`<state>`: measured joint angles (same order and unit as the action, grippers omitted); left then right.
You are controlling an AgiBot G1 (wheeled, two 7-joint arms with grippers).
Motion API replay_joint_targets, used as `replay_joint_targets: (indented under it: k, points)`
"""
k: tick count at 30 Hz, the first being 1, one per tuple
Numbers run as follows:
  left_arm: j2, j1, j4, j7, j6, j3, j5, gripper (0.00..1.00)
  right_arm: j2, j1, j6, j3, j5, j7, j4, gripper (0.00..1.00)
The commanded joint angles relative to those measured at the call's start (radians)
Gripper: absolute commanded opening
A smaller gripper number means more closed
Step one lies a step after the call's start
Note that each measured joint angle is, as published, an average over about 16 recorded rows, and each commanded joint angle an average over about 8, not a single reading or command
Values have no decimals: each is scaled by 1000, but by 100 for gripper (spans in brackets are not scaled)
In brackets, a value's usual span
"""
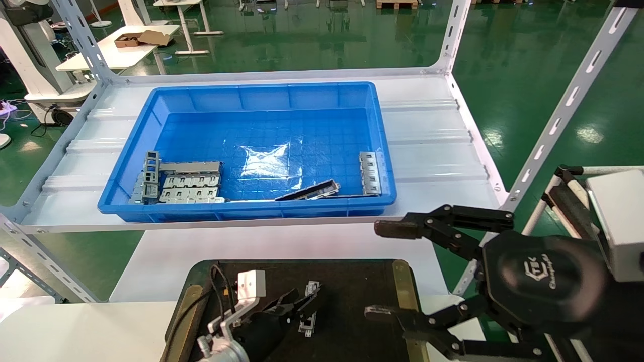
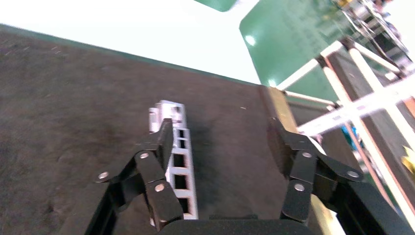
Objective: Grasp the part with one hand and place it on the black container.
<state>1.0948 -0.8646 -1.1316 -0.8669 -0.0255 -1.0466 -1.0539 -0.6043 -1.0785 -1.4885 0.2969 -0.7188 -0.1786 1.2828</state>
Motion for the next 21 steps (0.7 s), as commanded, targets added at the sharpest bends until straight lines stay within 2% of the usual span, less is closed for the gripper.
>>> replay_joint_targets:
  k: [1, 10, 21]
  points:
    - [-37, -11, -43, 1, 31, -11, 4, 100, 0, 0, 0, 0, 0, 0, 0, 100]
    - [-138, -16, -160, 86, 211, 37, -20, 100, 0, 0, 0, 1, 0, 0, 0, 100]
    - [-231, 6, -180, 332, 502, 175, 48, 100, 0, 0, 1, 1, 1, 1, 0, 100]
